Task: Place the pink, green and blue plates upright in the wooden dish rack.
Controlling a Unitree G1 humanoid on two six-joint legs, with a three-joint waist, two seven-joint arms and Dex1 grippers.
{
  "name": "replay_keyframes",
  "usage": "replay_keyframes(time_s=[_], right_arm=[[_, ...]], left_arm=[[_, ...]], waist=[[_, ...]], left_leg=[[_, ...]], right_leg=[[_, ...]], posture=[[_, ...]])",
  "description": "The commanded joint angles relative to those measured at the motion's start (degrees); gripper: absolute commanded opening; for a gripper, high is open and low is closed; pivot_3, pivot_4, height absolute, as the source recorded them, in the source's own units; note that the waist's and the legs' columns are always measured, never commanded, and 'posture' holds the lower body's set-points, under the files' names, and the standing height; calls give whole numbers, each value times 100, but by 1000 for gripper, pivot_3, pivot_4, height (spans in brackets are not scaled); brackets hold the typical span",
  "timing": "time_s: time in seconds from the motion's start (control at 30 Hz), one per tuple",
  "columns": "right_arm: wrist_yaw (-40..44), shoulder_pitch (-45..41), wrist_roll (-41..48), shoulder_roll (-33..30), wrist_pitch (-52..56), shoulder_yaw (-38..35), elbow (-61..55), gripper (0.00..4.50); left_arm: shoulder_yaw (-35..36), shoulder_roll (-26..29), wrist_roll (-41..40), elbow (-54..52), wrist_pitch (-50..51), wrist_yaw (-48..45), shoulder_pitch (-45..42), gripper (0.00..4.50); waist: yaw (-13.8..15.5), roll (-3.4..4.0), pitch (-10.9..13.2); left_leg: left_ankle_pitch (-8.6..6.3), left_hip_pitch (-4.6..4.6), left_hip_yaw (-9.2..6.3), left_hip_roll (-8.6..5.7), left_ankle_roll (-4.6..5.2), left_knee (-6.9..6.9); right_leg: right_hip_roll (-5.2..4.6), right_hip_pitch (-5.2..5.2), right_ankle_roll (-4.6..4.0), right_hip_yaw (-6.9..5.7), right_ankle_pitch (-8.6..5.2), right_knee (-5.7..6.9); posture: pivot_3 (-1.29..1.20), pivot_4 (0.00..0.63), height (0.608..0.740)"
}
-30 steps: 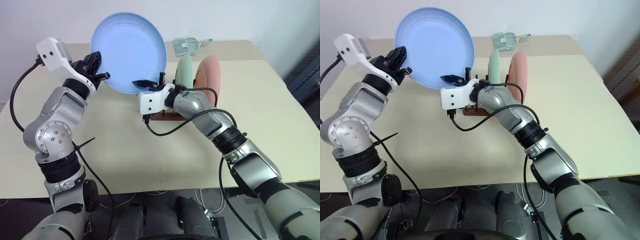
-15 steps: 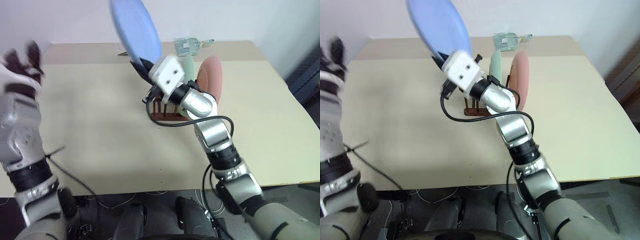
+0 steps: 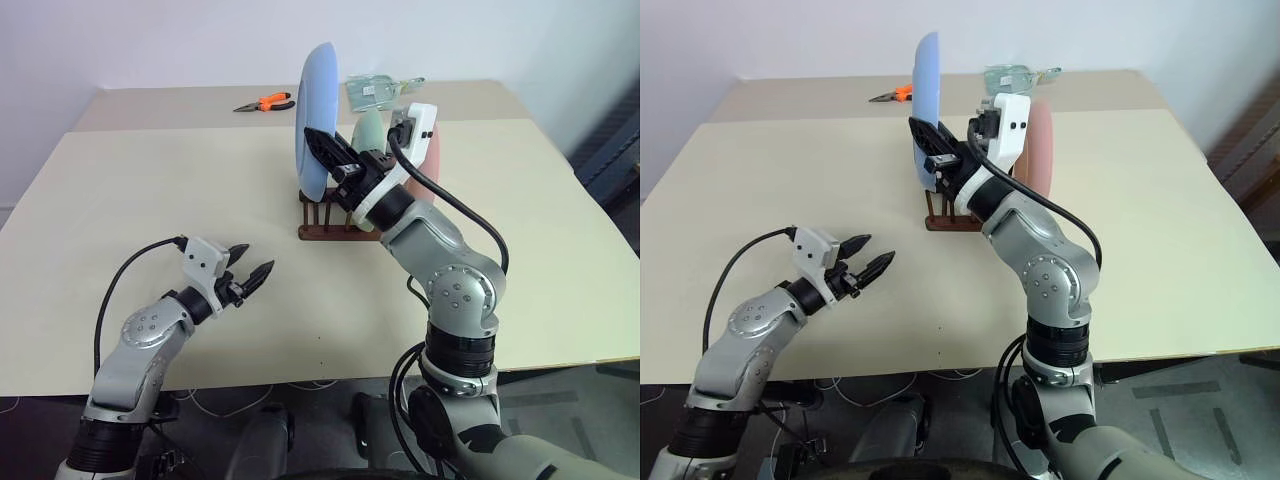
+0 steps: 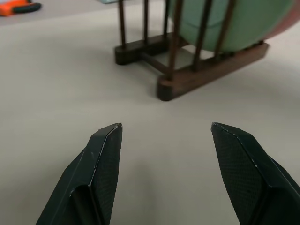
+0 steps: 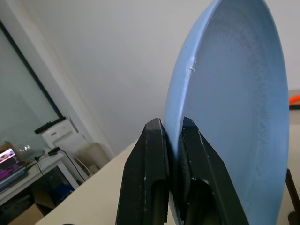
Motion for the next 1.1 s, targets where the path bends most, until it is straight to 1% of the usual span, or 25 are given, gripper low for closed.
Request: replay_keyframes(time_s=[0.03,0.1,0.33,0.43,0.53,0.57,0.6,0.63,0.73,0.77,0.83,0.87,0.93,1.0,1.03,1.07,1.1], right_arm=[[-86,-119,20,-94,-31,23,4,0],[-135,-142,-91,-178,-77,42,131,0],[-196,-251,-61,-228,-128,-23,405,0],[-164,-401,-140,-282,-197,4,577,1145],[53,-574,-803,-696,-596,516,481,2564],[118,-613,-937,-794,-689,642,417,3141],[216,-653,-1075,-934,-794,768,338,3566],[325,-684,-1212,-1080,-910,879,272,3566],[773,-729,-1795,-1789,-1345,1213,42,3566],[875,-717,-1930,-1987,-1455,1246,-34,3566],[1086,-647,-1971,-2349,-1579,1084,-182,3566],[1217,-582,-1903,-2534,-1602,923,-285,3566],[1657,-187,-1274,-3086,-1386,75,-619,3566],[2125,545,-781,-3694,-1158,-813,-758,3566],[2273,794,-672,-3892,-1141,-1047,-753,3566],[2426,1329,-611,-4085,-1116,-1395,-719,3566],[2522,1681,-550,-4219,-1109,-1629,-670,3566]], left_arm=[[-58,-16,5,-317,5,-134,19,3070],[-96,-9,19,-387,14,-193,58,3070],[-144,-68,103,-424,-1,-187,105,3070],[-182,-111,149,-444,5,-170,99,3122],[-217,-151,180,-486,46,-154,77,3122],[-227,-158,179,-509,74,-142,62,3122],[-240,-163,177,-535,113,-133,38,3122],[-253,-167,177,-553,144,-128,13,3122],[-280,-197,184,-535,228,-120,-100,3122],[-276,-197,183,-513,241,-138,-127,3122],[-309,-218,213,-439,234,-168,-187,3122],[-327,-224,239,-385,206,-192,-206,3122],[-298,-172,339,-142,-7,-313,-208,3122],[-248,-137,552,152,-270,-302,-246,3122],[-254,-147,643,239,-346,-266,-276,3122],[-209,-130,745,405,-452,-221,-299,3122],[-189,-131,814,510,-514,-185,-325,3122]], waist=[[0,0,0],[0,0,0],[-2,2,0],[-2,2,0],[4,3,0],[3,2,0],[0,2,0],[-1,2,0],[14,1,-1],[20,1,-1],[20,-1,-1],[26,-1,-1],[69,-4,-3],[119,-7,-5],[142,-7,-5],[158,-6,-4],[168,-7,-4]], left_leg=[[0,0,0,0,0,0],[0,0,0,0,1,1],[0,0,1,0,1,1],[0,0,1,0,1,1],[0,-1,1,0,1,2],[-1,-1,2,-1,1,3],[-1,-1,2,-1,2,3],[-1,0,2,0,2,3],[-1,-2,2,0,2,4],[-1,-2,2,-1,2,7],[-1,-2,2,-1,3,7],[-2,-2,2,-1,3,7],[-2,-4,1,-1,3,7],[-5,-5,-4,-2,10,10],[-9,-5,-4,-4,17,12],[-14,-4,-1,-4,24,16],[-15,-4,6,-5,27,15]], right_leg=[[0,0,0,0,0,0],[0,1,0,0,0,0],[0,1,1,0,0,0],[1,1,1,0,0,0],[0,1,1,0,0,0],[0,1,1,0,0,-1],[0,1,2,0,0,-1],[0,1,2,0,0,0],[0,2,3,-1,-1,-1],[0,4,3,-1,-1,-3],[-1,7,5,-1,-2,-6],[-1,7,5,-1,-2,-6],[-1,8,4,-2,-2,-9],[-2,23,7,-6,-5,-23],[-4,30,6,-7,-6,-31],[-5,34,7,-7,-8,-35],[-8,35,7,-5,-8,-38]], posture=[[0,150,740],[0,150,740],[0,150,740],[0,150,740],[0,150,740],[0,150,740],[0,150,740],[0,150,740],[0,150,740],[0,150,740],[0,150,740],[0,150,740],[0,150,740],[0,150,740],[0,150,740],[0,150,740],[0,150,740]])
